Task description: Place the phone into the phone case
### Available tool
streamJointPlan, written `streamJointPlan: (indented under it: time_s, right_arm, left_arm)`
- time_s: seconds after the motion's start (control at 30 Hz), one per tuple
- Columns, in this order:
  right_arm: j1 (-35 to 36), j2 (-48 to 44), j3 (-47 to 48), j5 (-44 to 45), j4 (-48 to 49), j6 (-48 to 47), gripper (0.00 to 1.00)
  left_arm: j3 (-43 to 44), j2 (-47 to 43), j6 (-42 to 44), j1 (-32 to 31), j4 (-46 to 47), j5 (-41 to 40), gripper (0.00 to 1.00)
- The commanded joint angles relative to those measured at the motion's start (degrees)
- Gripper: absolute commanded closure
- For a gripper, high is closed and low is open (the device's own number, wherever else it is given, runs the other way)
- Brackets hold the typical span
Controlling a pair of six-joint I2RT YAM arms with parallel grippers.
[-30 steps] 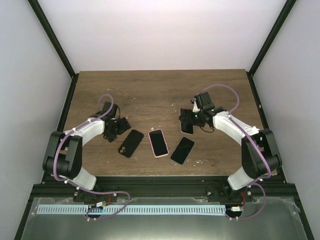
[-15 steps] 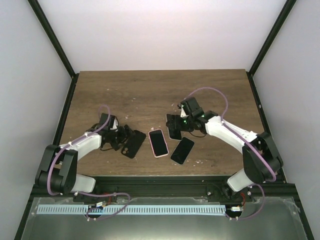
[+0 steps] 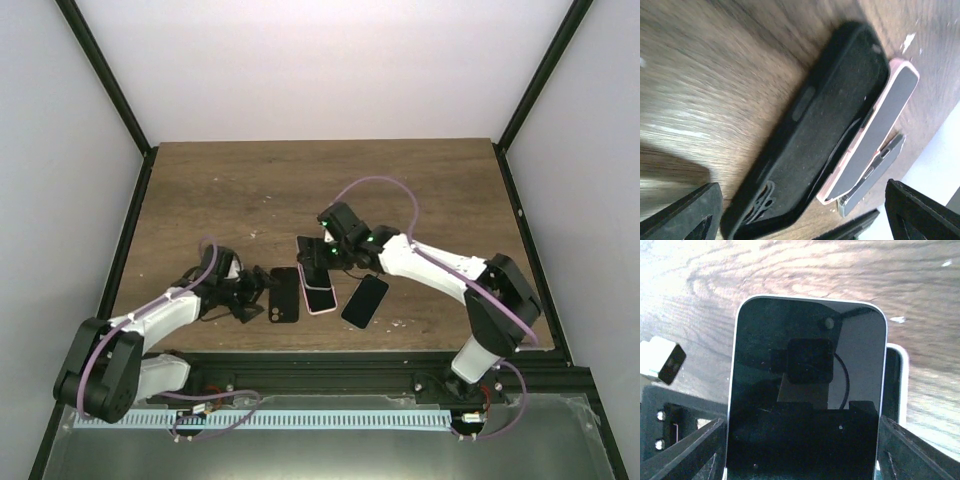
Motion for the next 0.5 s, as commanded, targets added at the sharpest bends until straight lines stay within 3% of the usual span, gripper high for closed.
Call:
streamJointPlan:
  time_s: [0.0, 0.2, 0.47]
  right_arm:
    - [4.1, 3.1, 4.9, 2.1, 2.4, 3.6, 0.46]
    - [8.6, 6.1, 6.5, 3.3, 3.8, 7.0, 0.46]
    - [13.5, 10.7, 7.8, 5.1, 8.6, 13.9, 0.48]
  left_arm:
    - [0.9, -4.0, 2.4, 3.8, -6.2, -4.9, 0.1]
    - [2.6, -5.7, 15.8, 19.6, -10.0, 3.0, 0.01]
    - [9.8, -8.9, 26.1, 25.0, -19.1, -1.2, 0.0]
